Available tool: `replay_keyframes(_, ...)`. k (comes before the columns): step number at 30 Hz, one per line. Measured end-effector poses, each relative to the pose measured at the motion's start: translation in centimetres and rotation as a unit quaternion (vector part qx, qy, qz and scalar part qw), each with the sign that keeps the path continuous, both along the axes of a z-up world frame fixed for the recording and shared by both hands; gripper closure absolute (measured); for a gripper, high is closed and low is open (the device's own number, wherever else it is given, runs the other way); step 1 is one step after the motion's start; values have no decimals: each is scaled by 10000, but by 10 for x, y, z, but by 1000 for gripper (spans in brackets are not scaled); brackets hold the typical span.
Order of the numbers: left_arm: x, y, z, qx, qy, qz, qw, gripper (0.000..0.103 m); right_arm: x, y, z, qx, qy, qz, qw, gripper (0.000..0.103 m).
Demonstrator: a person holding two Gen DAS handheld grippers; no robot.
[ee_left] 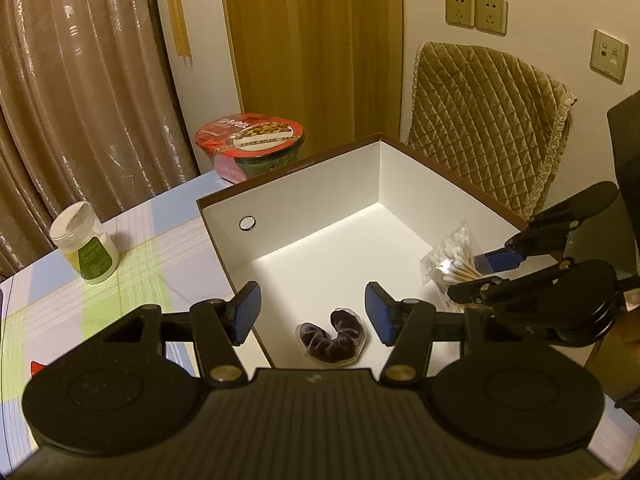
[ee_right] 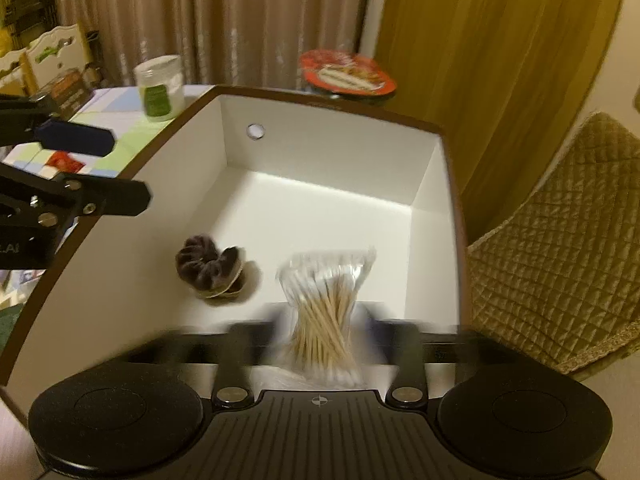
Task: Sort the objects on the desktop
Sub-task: 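Open the left tool dropping the hair tie while the right tool releases the swab bag into the box, then withdraw both tools from the box back toward the remaining items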
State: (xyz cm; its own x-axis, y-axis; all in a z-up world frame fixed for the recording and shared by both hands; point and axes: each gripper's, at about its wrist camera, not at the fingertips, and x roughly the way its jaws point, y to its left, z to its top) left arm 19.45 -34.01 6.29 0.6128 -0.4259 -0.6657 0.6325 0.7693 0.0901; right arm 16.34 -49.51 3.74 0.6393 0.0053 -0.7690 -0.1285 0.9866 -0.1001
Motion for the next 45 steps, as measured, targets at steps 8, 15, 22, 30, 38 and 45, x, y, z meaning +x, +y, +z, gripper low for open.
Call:
replay_keyframes(8,-1,9,1,-31,-19,90,10000,50,-4,1,5,44,-166,99,9998,6)
replay_keyframes(15,-3,14,2,-67,-7,114,9999,50,-7,4,9,49,-199,137,9997,6)
replay_keyframes(22,-8,20,3,-97,12,132,9999,50,-15,10,15,74,-261,79,9996,6)
replay_keyframes(30,-19,33,4,-165,61,195,9997,50,-30,19,24,79,-345,-4,9994,6)
replay_keyframes(38,-36,58,9,-266,85,313,9991,41,-51,36,38,159,-521,-104,9985,6)
replay_keyframes(45,-56,105,10,-417,178,629,9970,25,-77,67,54,286,-731,-1,9969,6)
